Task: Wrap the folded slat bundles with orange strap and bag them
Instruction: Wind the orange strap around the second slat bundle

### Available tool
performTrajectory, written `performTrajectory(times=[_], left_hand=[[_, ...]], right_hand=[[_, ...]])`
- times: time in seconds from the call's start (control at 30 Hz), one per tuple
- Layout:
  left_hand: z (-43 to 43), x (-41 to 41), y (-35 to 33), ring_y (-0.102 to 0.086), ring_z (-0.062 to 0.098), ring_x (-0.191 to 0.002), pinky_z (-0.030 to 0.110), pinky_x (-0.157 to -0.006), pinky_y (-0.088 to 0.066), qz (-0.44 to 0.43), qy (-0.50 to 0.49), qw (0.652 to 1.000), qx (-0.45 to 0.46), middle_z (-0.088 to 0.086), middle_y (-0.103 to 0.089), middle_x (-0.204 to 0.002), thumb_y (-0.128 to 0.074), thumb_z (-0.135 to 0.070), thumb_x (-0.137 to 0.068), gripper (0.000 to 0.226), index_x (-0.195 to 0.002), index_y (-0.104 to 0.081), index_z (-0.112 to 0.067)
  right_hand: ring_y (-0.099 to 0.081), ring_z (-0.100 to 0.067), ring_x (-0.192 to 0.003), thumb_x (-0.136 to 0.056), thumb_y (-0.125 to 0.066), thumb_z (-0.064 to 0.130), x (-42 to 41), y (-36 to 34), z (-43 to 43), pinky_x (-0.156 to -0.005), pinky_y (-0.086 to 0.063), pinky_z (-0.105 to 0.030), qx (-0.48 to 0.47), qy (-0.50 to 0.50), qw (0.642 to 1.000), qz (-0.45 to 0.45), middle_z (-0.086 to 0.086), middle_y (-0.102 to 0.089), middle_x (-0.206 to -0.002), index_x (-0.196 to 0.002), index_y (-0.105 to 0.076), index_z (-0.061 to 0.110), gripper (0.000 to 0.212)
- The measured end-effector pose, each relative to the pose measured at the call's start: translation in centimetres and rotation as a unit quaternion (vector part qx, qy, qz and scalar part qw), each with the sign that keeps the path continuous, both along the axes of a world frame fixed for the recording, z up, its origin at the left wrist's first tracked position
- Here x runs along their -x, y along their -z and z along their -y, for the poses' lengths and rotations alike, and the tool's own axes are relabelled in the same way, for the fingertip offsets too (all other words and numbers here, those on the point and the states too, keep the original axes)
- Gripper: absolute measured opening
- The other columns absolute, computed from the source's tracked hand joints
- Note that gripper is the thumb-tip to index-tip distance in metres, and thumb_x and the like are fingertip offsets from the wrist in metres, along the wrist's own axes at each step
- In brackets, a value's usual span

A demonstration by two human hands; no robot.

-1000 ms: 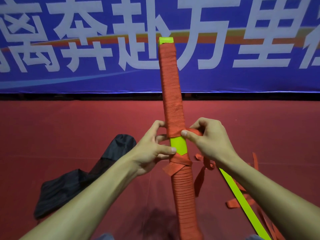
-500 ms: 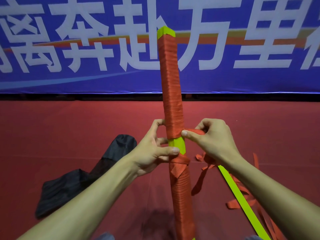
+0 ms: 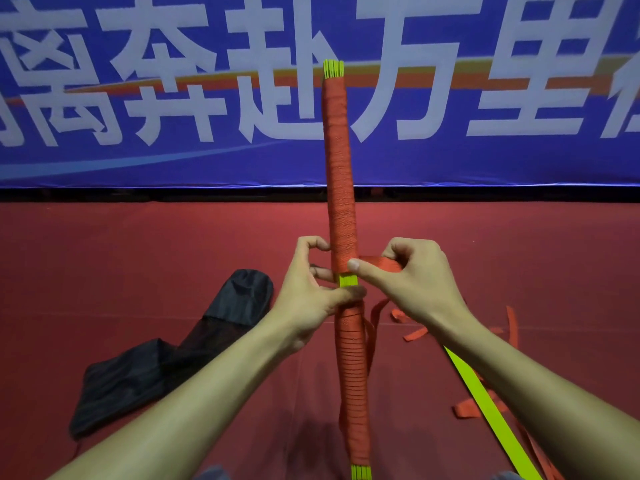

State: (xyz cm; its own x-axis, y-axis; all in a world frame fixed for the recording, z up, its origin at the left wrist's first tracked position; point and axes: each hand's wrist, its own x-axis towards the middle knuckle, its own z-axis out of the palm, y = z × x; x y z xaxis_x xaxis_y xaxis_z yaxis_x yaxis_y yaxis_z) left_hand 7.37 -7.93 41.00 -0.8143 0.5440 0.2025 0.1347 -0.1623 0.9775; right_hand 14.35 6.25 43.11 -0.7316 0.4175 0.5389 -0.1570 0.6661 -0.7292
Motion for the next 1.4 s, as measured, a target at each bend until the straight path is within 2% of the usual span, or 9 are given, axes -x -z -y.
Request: performTrajectory(times=[0.1,0.3,0.4,0.53,0.7,0.93,1.17,1.27,1.4], left_hand=[[-0.1,0.0,0.2,-0.068,0.021,-0.070,0.039,-0.068,-0.062,-0.008,-0.011,1.000,0.011,0.012,-0.062,-0.094,-0.081,0.011,-0.071,0.069,-0.115,-0.043,-0.027],[-0.7,-0.1,0.2,-0.065,0.011,-0.074,0.043,-0.072,-0.060,-0.023,-0.022,0.999,0.026,0.004,-0.065,-0.093,-0.087,-0.013,-0.058,0.059,-0.111,-0.060,-0.019],[-0.8,-0.2,0.2,-0.065,0.010,-0.073,0.034,-0.066,-0.059,-0.013,-0.008,1.000,0.017,0.000,-0.066,-0.086,-0.088,-0.003,-0.063,0.053,-0.109,-0.062,-0.008],[-0.9,-0.4,0.2,-0.067,0.016,-0.074,0.043,-0.071,-0.060,0.030,0.020,0.999,-0.004,0.004,-0.067,-0.089,-0.082,-0.009,-0.056,0.057,-0.107,-0.058,-0.015],[-0.7,-0.2,-0.2,-0.069,0.017,-0.066,0.031,-0.061,-0.058,0.072,0.095,0.992,-0.033,0.004,-0.073,-0.078,-0.078,0.001,-0.057,0.062,-0.110,-0.049,-0.017],[-0.6,0.0,-0.1,-0.070,0.020,-0.081,0.031,-0.069,-0.060,0.093,0.122,0.987,-0.052,0.010,-0.071,-0.092,-0.076,0.011,-0.062,0.056,-0.113,-0.065,-0.007],[0.2,0.3,-0.3,-0.064,0.015,-0.059,0.018,-0.043,-0.044,0.126,0.158,0.979,-0.042,0.008,-0.069,-0.086,-0.055,0.029,-0.079,0.057,-0.116,-0.048,-0.014],[0.5,0.3,-0.3,-0.064,0.015,-0.059,0.019,-0.044,-0.046,0.122,0.179,0.975,-0.039,0.013,-0.067,-0.093,-0.051,0.032,-0.080,0.058,-0.111,-0.043,-0.017],[0.8,0.7,-0.3,-0.053,0.012,-0.059,0.017,-0.045,-0.034,0.126,0.223,0.966,-0.048,0.014,-0.064,-0.092,-0.060,0.021,-0.071,0.066,-0.116,-0.036,-0.022]], right_hand=[[-0.031,-0.010,-0.045,-0.067,-0.084,0.040,-0.2,-0.1,0.6,-0.043,-0.028,-0.022,-0.039,0.020,0.999,-0.008,0.007,-0.032,-0.043,-0.050,-0.034,0.018,0.057],[-0.051,-0.023,-0.043,-0.068,-0.085,0.041,-0.3,-0.2,1.0,-0.045,-0.038,-0.034,-0.041,0.021,0.999,-0.023,-0.003,-0.041,-0.044,-0.052,-0.033,0.017,0.059],[-0.034,-0.013,-0.045,-0.066,-0.085,0.042,-0.3,-0.1,1.2,-0.044,-0.029,-0.023,-0.057,0.026,0.998,-0.032,0.005,-0.034,-0.041,-0.051,-0.033,0.017,0.060],[-0.034,-0.012,-0.046,-0.069,-0.084,0.036,-0.3,-0.4,0.9,-0.045,-0.029,-0.024,-0.064,0.016,0.997,-0.036,0.005,-0.037,-0.044,-0.051,-0.036,0.017,0.055],[-0.032,-0.010,-0.048,-0.070,-0.084,0.034,-0.3,-0.5,0.3,-0.048,-0.031,-0.030,-0.057,0.010,0.998,-0.038,0.006,-0.038,-0.046,-0.053,-0.042,0.013,0.050],[-0.035,-0.009,-0.047,-0.072,-0.082,0.031,-0.4,-0.4,-0.5,-0.049,-0.034,-0.031,-0.045,0.010,0.999,-0.017,0.007,-0.040,-0.047,-0.056,-0.047,0.010,0.045],[-0.038,-0.008,-0.047,-0.072,-0.084,0.029,-0.2,-0.1,-1.4,-0.052,-0.036,-0.030,-0.030,0.001,1.000,-0.001,0.010,-0.041,-0.046,-0.053,-0.045,0.016,0.045],[-0.038,-0.010,-0.049,-0.072,-0.083,0.028,-0.2,0.0,-1.8,-0.053,-0.037,-0.031,-0.029,-0.001,1.000,0.001,0.010,-0.042,-0.047,-0.054,-0.046,0.015,0.043],[-0.040,-0.010,-0.050,-0.073,-0.083,0.025,-0.2,-0.1,-1.7,-0.054,-0.040,-0.034,-0.024,-0.013,1.000,-0.006,0.010,-0.042,-0.049,-0.055,-0.046,0.015,0.042]])
